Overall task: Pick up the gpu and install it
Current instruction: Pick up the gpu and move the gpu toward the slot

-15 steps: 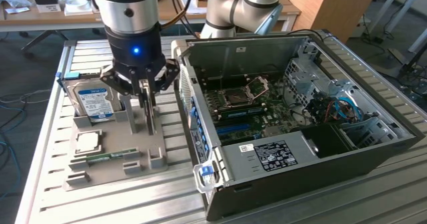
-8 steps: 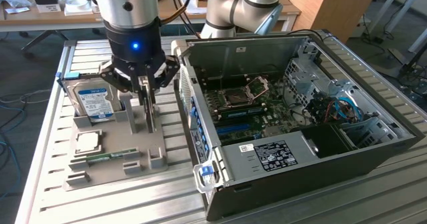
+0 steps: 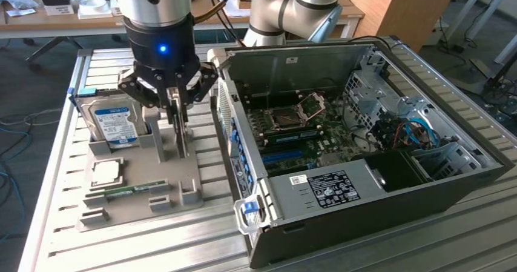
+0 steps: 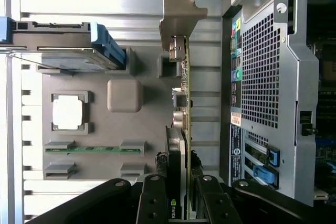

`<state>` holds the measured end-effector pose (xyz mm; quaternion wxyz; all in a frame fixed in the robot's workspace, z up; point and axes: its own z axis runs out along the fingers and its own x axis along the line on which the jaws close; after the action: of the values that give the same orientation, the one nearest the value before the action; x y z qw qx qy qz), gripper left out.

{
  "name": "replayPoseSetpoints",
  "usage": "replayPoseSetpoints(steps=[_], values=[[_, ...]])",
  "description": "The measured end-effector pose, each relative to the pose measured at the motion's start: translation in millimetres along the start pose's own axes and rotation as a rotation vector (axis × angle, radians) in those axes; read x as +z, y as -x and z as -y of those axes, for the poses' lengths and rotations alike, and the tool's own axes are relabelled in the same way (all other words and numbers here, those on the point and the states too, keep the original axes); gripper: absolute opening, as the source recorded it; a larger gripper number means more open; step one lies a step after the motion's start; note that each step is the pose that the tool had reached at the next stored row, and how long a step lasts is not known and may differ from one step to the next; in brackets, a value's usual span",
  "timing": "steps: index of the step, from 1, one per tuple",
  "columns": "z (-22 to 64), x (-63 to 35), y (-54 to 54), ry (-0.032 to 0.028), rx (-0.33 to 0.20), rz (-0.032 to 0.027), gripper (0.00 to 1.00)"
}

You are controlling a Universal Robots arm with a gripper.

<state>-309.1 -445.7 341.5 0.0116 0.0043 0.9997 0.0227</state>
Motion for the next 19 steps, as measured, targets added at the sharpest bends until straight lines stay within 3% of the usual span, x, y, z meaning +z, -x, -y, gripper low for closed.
replayPoseSetpoints(steps=[19], values=[[-0.7, -15.0, 0.4, 0.0001, 0.0, 0.0001, 0.27]])
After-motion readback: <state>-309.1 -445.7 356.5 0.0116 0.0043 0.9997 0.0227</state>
